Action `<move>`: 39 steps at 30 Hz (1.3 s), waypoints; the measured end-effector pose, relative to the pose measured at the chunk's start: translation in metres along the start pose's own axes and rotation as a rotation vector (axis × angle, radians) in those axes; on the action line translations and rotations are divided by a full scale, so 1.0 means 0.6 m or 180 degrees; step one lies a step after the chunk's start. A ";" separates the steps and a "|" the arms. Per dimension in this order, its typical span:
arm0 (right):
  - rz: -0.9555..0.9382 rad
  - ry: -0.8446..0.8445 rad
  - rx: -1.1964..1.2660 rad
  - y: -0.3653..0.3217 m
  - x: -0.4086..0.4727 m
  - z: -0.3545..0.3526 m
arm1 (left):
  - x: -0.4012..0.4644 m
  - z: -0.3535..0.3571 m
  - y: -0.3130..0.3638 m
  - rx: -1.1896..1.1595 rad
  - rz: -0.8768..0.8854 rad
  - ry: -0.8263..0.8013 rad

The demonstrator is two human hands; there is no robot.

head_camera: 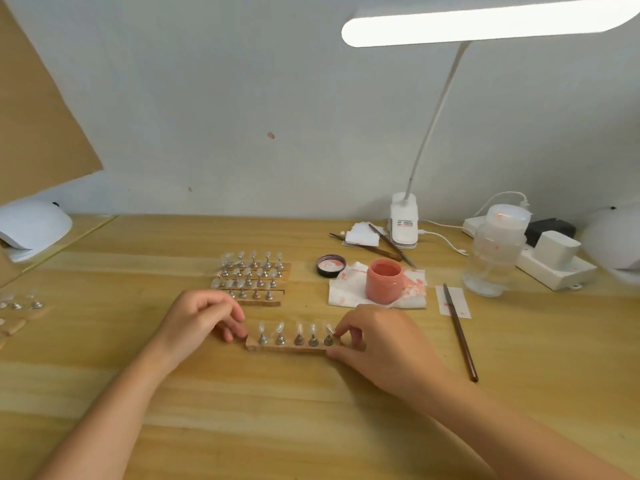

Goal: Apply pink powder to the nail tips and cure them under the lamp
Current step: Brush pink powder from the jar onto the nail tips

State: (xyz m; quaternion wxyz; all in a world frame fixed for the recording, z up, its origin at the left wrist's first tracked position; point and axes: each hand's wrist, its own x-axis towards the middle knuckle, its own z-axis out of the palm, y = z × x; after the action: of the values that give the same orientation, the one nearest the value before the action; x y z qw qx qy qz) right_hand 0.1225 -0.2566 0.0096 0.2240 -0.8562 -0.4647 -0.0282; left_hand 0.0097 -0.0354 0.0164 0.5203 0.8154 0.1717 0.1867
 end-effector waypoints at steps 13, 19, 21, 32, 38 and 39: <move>0.0304 0.0173 -0.0569 0.085 -0.063 -0.071 | 0.006 0.136 0.034 0.1320 0.0912 -0.0664; 0.0334 0.0203 -0.0534 0.113 -0.070 -0.080 | 0.021 0.163 0.041 0.1156 0.1010 -0.0754; 0.0465 0.0426 -0.0258 0.123 -0.076 -0.088 | 0.026 0.172 0.043 0.1090 0.1043 -0.0743; 0.1627 -0.0067 -0.0251 0.154 -0.049 -0.096 | 0.048 0.192 0.044 0.0967 0.1014 -0.0753; 0.1668 -0.0212 -0.0187 0.153 -0.042 -0.101 | 0.055 0.203 0.045 0.0950 0.0842 -0.0766; 0.1674 -0.0117 0.0019 0.155 -0.044 -0.105 | 0.055 0.203 0.044 0.0949 0.0822 -0.0760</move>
State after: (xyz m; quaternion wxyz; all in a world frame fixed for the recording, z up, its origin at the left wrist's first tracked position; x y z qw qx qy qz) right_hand 0.1927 -0.3462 0.0262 0.2176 -0.9473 -0.2303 0.0479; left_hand 0.0994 -0.1261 -0.0028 0.3825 0.9148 0.0288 0.1266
